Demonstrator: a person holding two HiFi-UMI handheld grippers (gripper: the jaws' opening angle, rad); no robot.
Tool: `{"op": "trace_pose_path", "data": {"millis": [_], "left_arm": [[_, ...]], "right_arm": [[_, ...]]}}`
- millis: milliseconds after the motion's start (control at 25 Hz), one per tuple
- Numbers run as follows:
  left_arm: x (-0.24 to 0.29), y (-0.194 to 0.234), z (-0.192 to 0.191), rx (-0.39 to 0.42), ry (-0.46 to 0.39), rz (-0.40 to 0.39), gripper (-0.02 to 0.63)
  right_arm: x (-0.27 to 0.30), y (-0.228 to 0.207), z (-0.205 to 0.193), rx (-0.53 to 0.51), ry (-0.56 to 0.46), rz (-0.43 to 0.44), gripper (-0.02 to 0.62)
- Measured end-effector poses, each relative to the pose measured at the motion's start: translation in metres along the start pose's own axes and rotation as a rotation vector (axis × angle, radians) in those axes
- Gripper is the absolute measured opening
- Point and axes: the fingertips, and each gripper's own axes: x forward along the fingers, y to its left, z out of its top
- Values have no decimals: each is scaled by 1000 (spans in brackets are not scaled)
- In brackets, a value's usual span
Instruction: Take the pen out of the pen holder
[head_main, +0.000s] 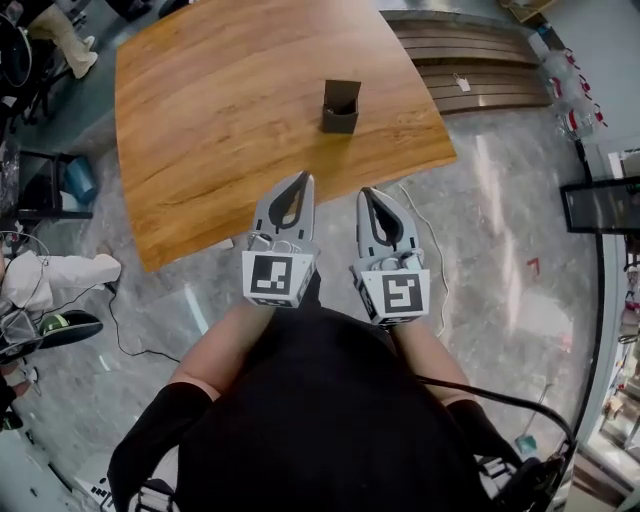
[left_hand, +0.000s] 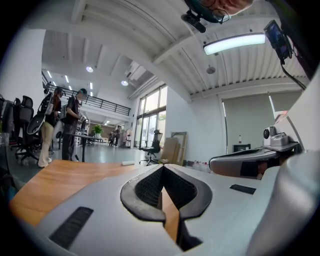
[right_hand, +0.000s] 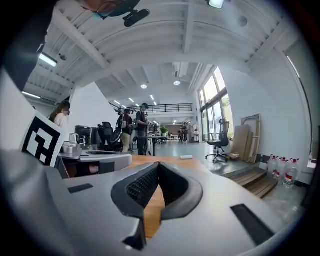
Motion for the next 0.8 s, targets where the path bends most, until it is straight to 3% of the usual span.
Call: {"op": "trace_pose_path", "data": {"millis": [120, 440, 800], "left_arm": [[27, 25, 2, -12, 4, -12, 0], [76, 56, -24, -29, 79, -35, 0], [127, 70, -73, -32, 191, -10, 0]], "right_arm": [[37, -10, 6, -2, 30, -37, 14], [100, -34, -1, -23, 32, -7, 14], [165, -52, -69, -35, 204, 110, 15]]}}
